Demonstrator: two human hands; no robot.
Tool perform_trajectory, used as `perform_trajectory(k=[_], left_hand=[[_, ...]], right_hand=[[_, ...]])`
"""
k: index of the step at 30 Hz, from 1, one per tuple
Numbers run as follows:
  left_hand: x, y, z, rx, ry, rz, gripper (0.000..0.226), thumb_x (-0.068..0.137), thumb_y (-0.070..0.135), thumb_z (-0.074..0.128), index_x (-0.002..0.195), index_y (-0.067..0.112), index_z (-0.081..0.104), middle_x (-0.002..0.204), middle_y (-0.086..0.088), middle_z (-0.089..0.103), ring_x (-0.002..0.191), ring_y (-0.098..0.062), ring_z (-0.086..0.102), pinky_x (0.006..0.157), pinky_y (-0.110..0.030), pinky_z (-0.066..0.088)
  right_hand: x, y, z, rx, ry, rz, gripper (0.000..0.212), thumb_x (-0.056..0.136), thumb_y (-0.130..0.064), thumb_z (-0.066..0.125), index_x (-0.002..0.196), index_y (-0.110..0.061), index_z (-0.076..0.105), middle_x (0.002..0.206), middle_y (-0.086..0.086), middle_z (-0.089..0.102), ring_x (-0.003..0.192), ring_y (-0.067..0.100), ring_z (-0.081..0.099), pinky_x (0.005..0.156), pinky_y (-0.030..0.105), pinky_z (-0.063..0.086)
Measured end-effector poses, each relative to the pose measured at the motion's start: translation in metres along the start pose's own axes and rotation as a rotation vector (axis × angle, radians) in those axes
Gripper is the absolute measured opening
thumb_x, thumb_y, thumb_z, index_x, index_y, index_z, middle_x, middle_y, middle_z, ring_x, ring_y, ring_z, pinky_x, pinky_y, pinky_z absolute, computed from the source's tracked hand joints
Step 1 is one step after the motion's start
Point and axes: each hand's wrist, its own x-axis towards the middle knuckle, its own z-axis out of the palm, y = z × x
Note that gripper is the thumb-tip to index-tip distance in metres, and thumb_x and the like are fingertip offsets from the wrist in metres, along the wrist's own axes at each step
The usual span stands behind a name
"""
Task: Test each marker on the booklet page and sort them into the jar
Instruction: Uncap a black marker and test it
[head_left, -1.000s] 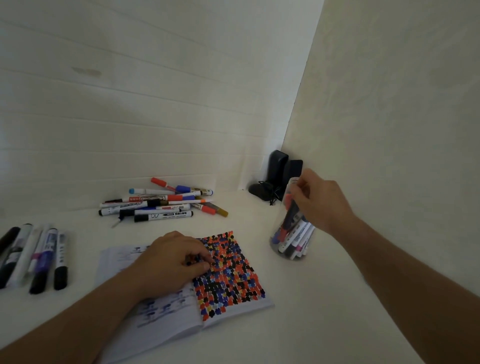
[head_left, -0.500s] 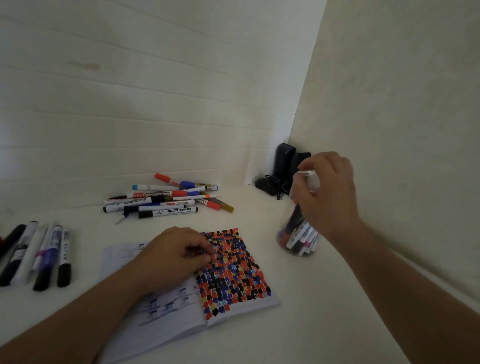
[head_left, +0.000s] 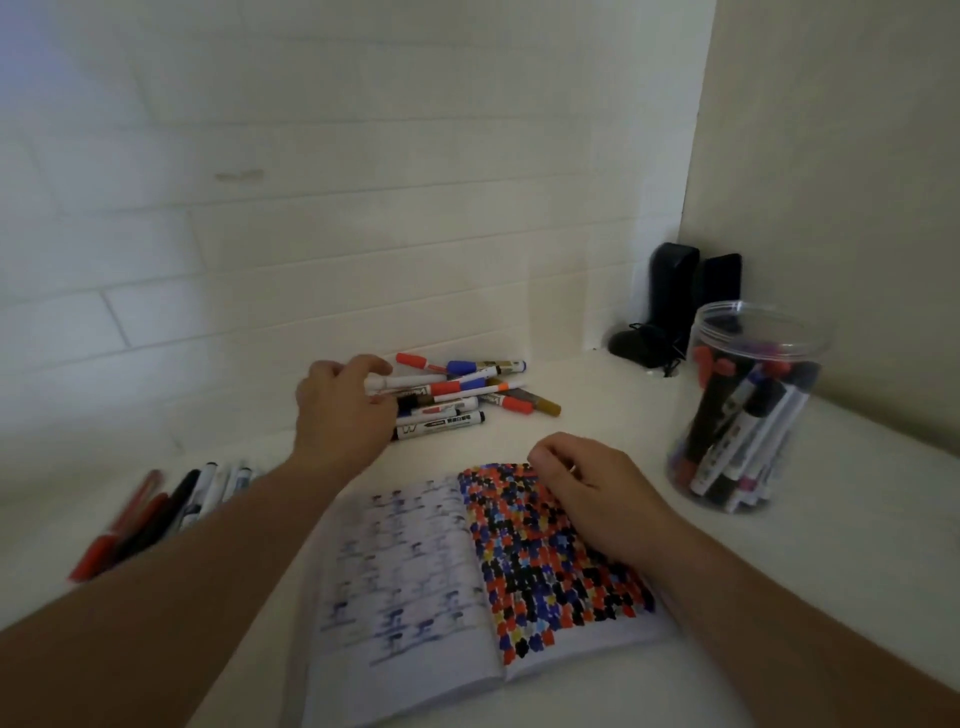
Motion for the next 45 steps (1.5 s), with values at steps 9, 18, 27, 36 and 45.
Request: perform_trajectory(k=[9,18,27,36,45], left_hand=[[0.038,-0.015,0.001,0.123,-0.056,0.019,0.027,0.094,0.039,0.067,0.119,0.031,0.072,0.110,0.000,0.073,0.094,-0.021,0.065,0.086,-0.032,0.052],[-0.014,0.061,-0.030,-0.491,0.208,0.055,0.012,0.102,0.029,0.053,0.098,0.018,0.054,0.079,-0.003,0.065,0.058,-0.007,0.052,0.051,-0.026,0.046],[-0.104,0.076,-0.010,-0.585,-0.578,0.127,0.007,0.099,0.019,0.065,0.097,0.018,0.057,0.092,0.004,0.078,0.085,-0.015,0.072,0.081,-0.039,0.060],[-0.112,0.070,-0.002,-0.408,-0.626,0.334,0.018,0.109,0.042,0.037,0.100,0.040,0.052,0.075,0.009,0.056,0.064,-0.008,0.049,0.066,-0.038,0.049],[-0.113,0.059,0.011,-0.345,-0.499,0.401,0.027,0.100,0.057,0.032,0.108,0.043,0.054,0.080,0.010,0.062,0.068,-0.007,0.057,0.057,-0.020,0.046]], right_hand=[[-0.001,0.003,-0.002,0.068,-0.010,0.008,0.032,0.104,-0.054,0.038,0.102,-0.036,0.064,0.094,-0.014,0.066,0.088,0.001,0.060,0.085,0.031,0.053],[0.000,-0.001,-0.003,0.062,-0.003,-0.013,0.025,0.104,-0.053,0.042,0.108,-0.039,0.063,0.099,-0.016,0.065,0.092,0.000,0.059,0.084,0.028,0.052],[-0.007,-0.031,-0.022,0.720,0.226,0.037,0.022,0.110,-0.032,0.042,0.114,-0.034,0.064,0.108,-0.011,0.077,0.104,0.013,0.071,0.093,0.039,0.059],[-0.014,-0.037,-0.021,0.759,0.223,0.071,0.013,0.105,-0.025,0.055,0.107,-0.019,0.067,0.097,-0.005,0.077,0.094,0.011,0.073,0.086,0.036,0.061],[-0.015,-0.035,-0.016,0.773,0.148,0.188,0.018,0.106,-0.032,0.053,0.106,-0.018,0.065,0.073,0.005,0.063,0.064,0.016,0.057,0.057,0.026,0.050]])
